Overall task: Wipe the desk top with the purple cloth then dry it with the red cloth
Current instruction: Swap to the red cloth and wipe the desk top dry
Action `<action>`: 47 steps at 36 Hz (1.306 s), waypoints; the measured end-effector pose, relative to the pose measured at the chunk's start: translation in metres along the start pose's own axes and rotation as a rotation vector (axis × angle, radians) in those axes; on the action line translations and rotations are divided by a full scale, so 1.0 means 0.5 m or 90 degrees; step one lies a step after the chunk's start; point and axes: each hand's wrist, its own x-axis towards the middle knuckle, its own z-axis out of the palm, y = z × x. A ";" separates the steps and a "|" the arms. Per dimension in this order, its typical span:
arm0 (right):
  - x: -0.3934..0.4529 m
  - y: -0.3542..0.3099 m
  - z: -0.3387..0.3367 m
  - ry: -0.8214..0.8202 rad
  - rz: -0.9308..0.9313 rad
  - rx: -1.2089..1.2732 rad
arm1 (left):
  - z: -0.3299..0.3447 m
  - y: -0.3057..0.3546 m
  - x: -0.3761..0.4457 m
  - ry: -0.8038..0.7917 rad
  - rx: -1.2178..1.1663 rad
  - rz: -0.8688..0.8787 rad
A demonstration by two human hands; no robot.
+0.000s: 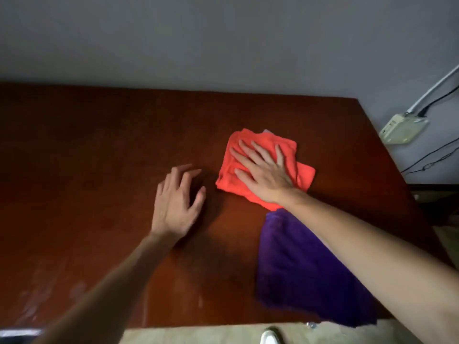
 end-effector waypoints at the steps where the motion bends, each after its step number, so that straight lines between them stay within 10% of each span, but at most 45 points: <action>1: -0.015 -0.011 0.001 -0.014 -0.045 -0.005 | -0.016 -0.023 -0.008 -0.009 0.021 -0.006; 18: 0.108 0.049 -0.023 -0.053 -0.317 -0.019 | -0.114 -0.215 -0.019 -0.133 0.147 -0.028; 35: 0.436 0.122 -0.027 -0.036 -0.096 0.038 | -0.113 -0.217 -0.010 -0.161 0.142 -0.006; 47: 0.366 0.024 0.007 0.033 0.172 0.083 | -0.111 -0.216 -0.014 -0.129 0.135 0.000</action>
